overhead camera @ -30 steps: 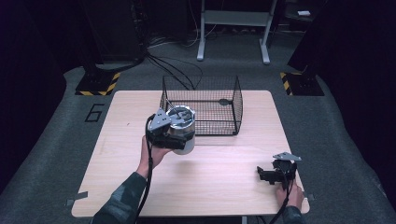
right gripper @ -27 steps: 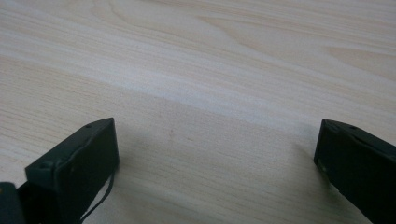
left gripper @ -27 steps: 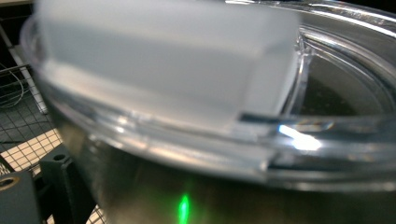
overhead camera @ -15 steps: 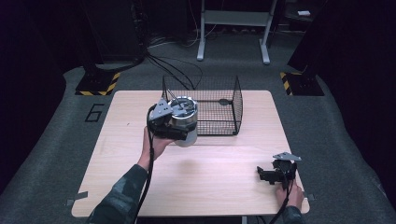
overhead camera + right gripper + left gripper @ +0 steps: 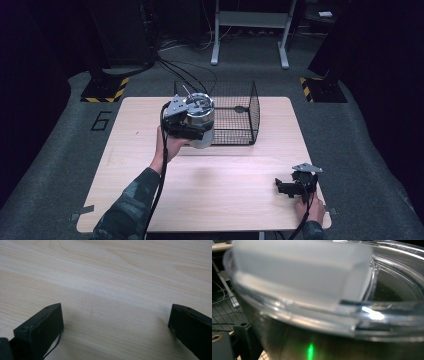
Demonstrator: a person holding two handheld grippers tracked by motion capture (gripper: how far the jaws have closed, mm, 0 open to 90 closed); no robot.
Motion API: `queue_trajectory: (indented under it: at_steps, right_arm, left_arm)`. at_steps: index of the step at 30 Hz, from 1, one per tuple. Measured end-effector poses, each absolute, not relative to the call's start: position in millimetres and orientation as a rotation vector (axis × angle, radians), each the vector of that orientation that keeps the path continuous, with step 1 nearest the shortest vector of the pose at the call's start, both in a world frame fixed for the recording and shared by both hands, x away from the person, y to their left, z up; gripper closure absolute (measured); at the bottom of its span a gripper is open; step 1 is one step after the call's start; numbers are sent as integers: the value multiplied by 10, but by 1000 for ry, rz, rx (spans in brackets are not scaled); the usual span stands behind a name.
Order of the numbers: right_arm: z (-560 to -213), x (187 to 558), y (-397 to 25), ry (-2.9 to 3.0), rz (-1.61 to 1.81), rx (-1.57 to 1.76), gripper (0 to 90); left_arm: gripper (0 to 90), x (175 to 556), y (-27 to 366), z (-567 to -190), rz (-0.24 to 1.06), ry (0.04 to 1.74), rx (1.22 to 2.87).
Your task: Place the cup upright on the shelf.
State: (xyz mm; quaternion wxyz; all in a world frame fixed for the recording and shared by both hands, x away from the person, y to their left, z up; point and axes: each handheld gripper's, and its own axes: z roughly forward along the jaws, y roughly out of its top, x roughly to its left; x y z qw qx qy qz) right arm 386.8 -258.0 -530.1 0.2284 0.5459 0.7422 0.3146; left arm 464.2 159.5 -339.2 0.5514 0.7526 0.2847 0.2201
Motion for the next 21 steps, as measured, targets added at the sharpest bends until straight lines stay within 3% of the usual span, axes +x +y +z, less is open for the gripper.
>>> queue_trajectory:
  at_steps: [21]
  right_arm:
    - [-5301, 3868, -2580, 2043, 866, 1503, 0]
  left_arm:
    - [37, 5009, 1468, -3256, 536, 715, 1762]
